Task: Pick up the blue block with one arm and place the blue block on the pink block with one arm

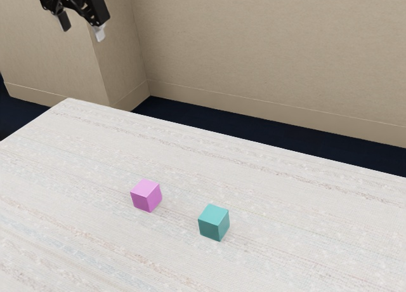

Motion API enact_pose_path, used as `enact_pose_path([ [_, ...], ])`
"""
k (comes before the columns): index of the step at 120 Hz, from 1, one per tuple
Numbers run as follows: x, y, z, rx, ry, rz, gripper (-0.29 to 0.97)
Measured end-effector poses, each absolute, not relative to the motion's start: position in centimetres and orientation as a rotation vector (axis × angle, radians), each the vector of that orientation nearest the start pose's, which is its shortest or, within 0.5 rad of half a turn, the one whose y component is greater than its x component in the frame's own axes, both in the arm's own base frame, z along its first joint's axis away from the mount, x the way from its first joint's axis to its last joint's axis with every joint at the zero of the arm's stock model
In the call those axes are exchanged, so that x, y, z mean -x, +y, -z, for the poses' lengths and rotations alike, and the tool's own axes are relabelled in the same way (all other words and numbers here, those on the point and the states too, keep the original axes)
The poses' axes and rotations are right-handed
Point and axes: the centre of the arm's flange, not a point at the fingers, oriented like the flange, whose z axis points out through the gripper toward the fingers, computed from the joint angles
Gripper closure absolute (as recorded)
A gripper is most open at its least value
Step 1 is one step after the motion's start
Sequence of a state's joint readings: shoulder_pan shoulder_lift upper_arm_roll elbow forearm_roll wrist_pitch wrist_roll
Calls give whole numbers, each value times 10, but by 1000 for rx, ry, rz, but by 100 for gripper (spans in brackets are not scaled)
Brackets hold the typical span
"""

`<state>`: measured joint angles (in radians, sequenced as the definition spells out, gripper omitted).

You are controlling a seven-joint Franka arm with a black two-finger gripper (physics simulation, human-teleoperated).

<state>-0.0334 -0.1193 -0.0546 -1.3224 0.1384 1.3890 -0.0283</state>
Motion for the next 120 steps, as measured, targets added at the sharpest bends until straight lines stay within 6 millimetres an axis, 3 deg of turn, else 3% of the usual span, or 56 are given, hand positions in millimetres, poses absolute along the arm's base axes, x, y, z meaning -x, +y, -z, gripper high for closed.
enact_pose_path([
  [13,-474,-28,-788,2990,61,294,0],
  [32,-460,-43,-795,2984,134,274,0],
  [38,-444,-44,-788,2978,147,241,0],
  [46,-429,-49,-758,2969,180,158,0],
  [57,-432,-65,-684,2953,263,-24,0],
  [62,-431,-71,-663,2947,297,-64,0],
  [94,-426,-109,-582,2928,438,-165,0],
  [120,-423,-130,-531,3000,424,-180,0],
])
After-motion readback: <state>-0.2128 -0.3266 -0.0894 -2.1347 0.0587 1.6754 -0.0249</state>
